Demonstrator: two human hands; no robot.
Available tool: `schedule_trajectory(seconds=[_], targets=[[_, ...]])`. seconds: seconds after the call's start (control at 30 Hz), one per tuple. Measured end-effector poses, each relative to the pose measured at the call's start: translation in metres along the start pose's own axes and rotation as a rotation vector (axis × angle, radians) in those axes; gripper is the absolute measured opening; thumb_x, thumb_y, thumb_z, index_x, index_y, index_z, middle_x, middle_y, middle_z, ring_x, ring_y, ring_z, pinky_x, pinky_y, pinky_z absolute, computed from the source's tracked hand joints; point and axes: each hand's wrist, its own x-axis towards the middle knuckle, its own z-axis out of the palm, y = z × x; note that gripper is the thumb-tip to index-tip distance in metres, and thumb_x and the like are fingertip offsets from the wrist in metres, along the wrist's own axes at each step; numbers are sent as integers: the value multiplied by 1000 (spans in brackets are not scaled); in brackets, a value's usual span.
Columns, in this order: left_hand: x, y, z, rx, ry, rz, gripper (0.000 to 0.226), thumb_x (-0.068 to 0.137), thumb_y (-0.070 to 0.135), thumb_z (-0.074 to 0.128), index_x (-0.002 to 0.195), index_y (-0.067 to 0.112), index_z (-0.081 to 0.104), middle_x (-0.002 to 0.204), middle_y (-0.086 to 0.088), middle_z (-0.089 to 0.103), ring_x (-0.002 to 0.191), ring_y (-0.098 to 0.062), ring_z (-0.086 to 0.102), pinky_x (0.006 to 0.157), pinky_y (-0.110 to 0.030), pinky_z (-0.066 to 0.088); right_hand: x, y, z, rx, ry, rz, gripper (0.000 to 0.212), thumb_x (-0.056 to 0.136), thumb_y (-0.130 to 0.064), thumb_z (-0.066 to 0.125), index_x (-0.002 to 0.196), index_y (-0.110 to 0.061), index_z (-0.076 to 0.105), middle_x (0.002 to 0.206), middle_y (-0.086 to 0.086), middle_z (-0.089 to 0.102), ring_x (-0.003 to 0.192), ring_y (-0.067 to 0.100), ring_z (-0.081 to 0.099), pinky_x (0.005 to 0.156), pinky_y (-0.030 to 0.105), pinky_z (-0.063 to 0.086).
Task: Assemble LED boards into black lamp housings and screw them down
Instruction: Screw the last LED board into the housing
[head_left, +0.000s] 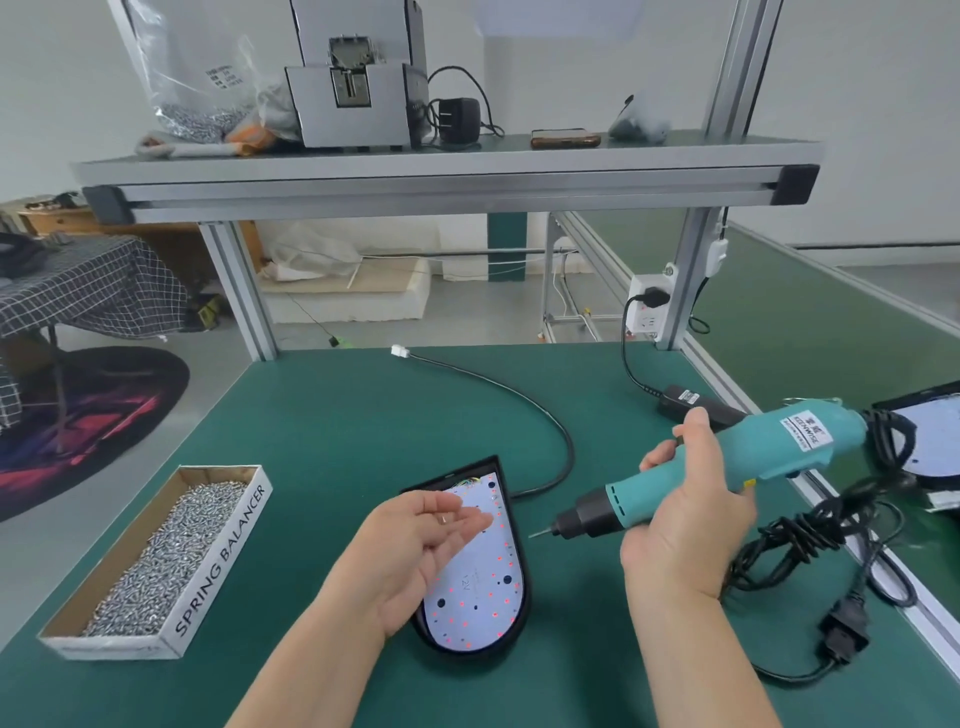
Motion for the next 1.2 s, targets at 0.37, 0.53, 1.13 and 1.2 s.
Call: schedule_trajectory(seconds=[0.37, 0.53, 1.13, 1.2], targets=[[-12, -19, -14, 64, 11, 1, 12, 96, 0, 61, 101, -10, 62, 76, -19, 72, 66, -20, 74, 56, -17, 56, -25, 8, 9, 6, -26, 40, 22, 88, -24, 75, 87, -17, 54, 58, -11, 58, 52, 9, 52, 50, 19, 46], [-18, -20, -10, 149, 9, -63, 30, 72, 32, 77, 79, 4, 65, 54, -3, 53, 35, -6, 36, 31, -15, 27, -33, 4, 13, 17, -40, 25, 21, 90, -22, 72, 85, -18, 52, 57, -12, 59, 51, 7, 52, 49, 19, 46], [-27, -25, -16, -149, -91, -161, 13, 87, -15, 59, 85, -12, 72, 78, -23, 69, 64, -20, 72, 51, -18, 56, -41, 3, 14, 7, -69, 15, 20, 91, -22, 72, 82, -18, 54, 57, -11, 56, 52, 9, 51, 53, 18, 46], [-29, -25, -13, -131, -105, -161, 10, 76, -10, 66, 77, -8, 76, 77, -21, 69, 63, -20, 72, 51, -18, 56, -41, 2, 14, 4, -68, 12, 20, 91, -21, 72, 81, -18, 54, 57, -11, 56, 52, 9, 51, 53, 19, 47]])
